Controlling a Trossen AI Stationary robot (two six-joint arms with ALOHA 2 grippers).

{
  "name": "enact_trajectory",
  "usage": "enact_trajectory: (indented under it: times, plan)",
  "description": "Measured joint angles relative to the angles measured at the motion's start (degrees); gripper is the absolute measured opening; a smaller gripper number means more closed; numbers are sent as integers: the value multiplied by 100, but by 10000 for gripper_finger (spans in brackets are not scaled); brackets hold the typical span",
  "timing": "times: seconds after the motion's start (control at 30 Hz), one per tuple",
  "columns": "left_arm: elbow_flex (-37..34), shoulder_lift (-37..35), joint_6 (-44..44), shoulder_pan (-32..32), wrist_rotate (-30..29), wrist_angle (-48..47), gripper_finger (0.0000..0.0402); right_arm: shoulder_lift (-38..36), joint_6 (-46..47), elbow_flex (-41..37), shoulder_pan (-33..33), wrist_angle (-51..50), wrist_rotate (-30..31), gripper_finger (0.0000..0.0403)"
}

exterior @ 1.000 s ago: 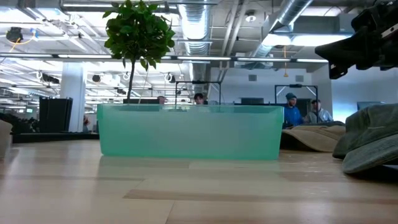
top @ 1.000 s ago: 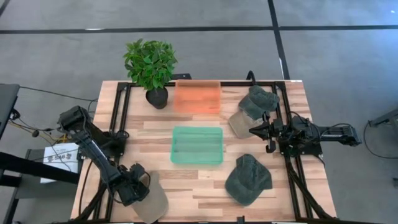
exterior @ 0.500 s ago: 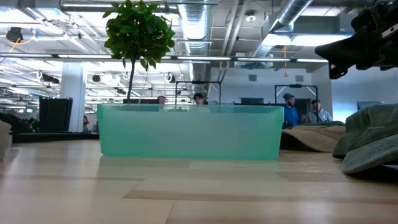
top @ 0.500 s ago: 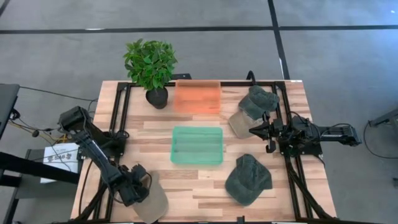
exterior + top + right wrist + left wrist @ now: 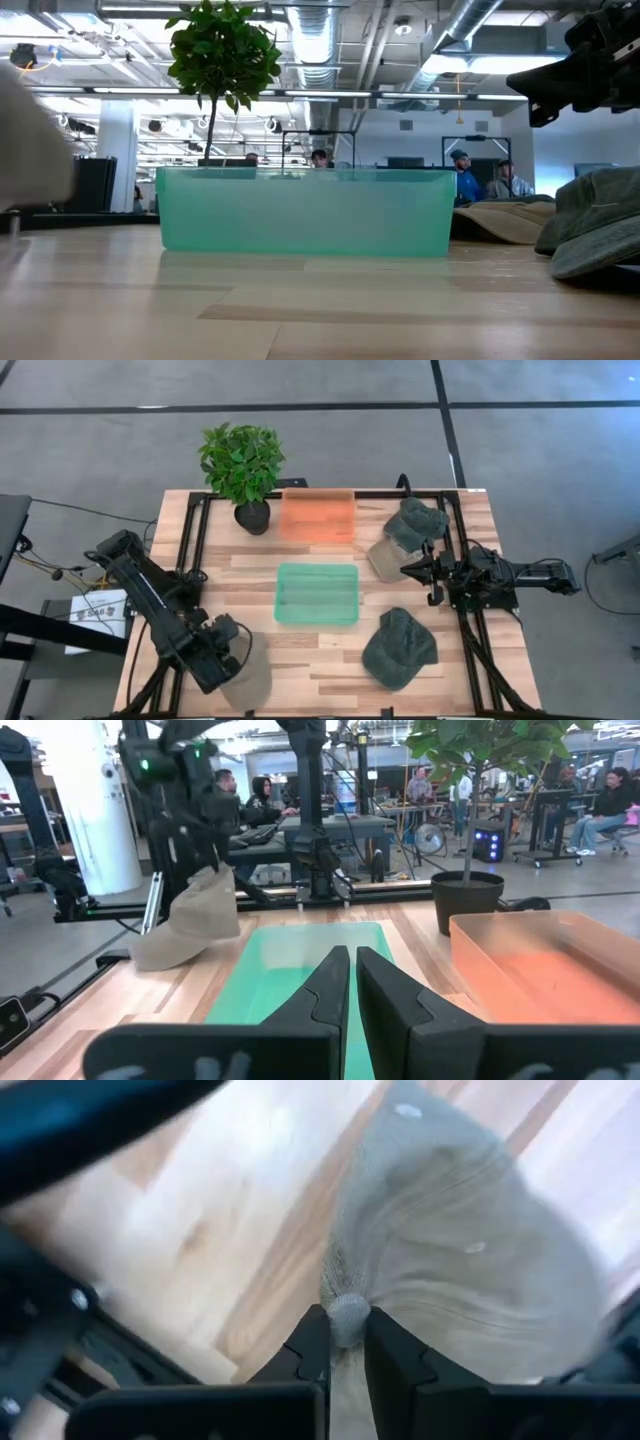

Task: Pick & Place hat
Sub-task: Put the bottom brown cap into the green bin

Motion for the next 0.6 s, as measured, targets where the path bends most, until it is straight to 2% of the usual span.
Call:
enact_trajectory:
  times: [0.2, 0.37, 0.6]
  plan:
    - [744, 2, 1012, 474, -350, -75, 21, 1, 0, -1, 1, 0, 0, 17]
    - [1299, 2, 1608, 916, -343, -208, 21, 1, 0, 1, 0, 0, 0, 17]
    - [2462, 0, 1923, 1036, -386, -1001, 21, 0, 0, 1, 1, 0, 0, 17]
